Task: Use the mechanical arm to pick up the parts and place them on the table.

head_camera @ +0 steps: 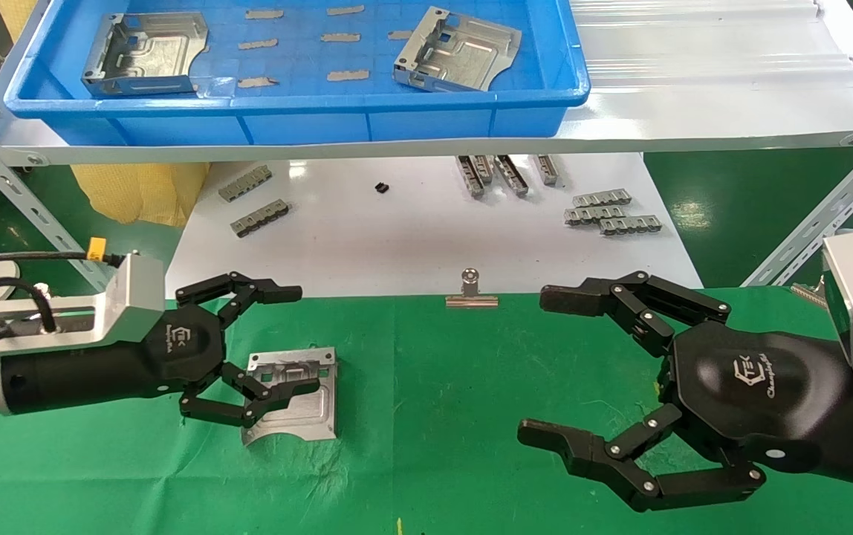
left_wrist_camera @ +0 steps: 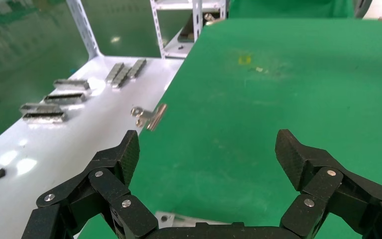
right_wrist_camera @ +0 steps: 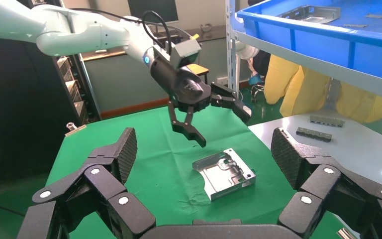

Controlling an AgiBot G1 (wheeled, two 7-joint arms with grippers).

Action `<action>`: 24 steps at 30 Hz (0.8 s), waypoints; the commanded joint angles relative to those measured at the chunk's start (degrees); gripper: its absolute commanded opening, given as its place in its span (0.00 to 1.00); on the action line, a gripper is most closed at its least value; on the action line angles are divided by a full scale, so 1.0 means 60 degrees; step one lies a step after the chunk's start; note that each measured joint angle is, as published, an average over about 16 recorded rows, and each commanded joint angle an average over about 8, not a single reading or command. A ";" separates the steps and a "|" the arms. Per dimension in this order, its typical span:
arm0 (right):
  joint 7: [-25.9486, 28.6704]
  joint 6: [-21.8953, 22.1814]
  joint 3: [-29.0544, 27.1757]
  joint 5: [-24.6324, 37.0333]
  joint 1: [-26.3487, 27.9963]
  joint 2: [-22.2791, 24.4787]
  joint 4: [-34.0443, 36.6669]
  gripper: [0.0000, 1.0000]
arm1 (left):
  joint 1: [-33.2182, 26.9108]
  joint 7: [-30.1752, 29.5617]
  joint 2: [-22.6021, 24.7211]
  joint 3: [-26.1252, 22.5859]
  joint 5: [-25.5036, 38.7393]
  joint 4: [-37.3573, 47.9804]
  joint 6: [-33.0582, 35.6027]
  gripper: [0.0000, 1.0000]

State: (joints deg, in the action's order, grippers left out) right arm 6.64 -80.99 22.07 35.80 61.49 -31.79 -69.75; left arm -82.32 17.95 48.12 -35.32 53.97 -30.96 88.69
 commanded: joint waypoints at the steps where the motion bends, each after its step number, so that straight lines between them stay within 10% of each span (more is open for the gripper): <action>1: 0.0000 0.0000 0.0000 0.0000 0.0000 0.0000 0.0000 1.00 | 0.0195 -0.0270 -0.0123 0.0181 -0.0114 -0.0401 -0.0028 1.00; 24: 0.0000 0.0000 0.0000 0.0000 0.0000 0.0000 0.0000 1.00 | 0.2420 -0.3347 -0.1528 0.2251 -0.1413 -0.4971 -0.0349 1.00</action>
State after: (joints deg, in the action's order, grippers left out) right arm 6.64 -80.99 22.07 35.80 61.49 -31.79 -69.75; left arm -67.80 -2.14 38.95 -21.82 45.50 -60.78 86.59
